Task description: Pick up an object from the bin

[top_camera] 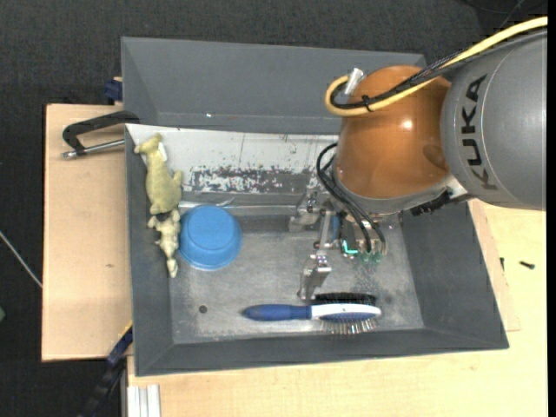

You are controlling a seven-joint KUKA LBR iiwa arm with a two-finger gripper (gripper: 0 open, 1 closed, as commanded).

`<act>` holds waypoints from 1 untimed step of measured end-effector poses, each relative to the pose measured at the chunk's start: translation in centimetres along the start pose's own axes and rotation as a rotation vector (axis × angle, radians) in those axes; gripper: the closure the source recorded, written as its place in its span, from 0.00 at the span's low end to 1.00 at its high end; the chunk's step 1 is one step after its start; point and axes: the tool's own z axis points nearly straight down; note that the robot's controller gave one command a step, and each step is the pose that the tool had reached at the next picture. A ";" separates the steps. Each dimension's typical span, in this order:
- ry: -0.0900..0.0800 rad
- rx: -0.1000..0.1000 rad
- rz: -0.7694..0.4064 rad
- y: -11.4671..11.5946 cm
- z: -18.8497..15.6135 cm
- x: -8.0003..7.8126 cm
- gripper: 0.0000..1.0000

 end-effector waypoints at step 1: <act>-0.001 -0.004 -0.190 -7.7 15.0 -0.5 0.00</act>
Offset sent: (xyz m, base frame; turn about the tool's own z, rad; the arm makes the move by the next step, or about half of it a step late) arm 0.0045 -0.0794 -0.1514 -0.1909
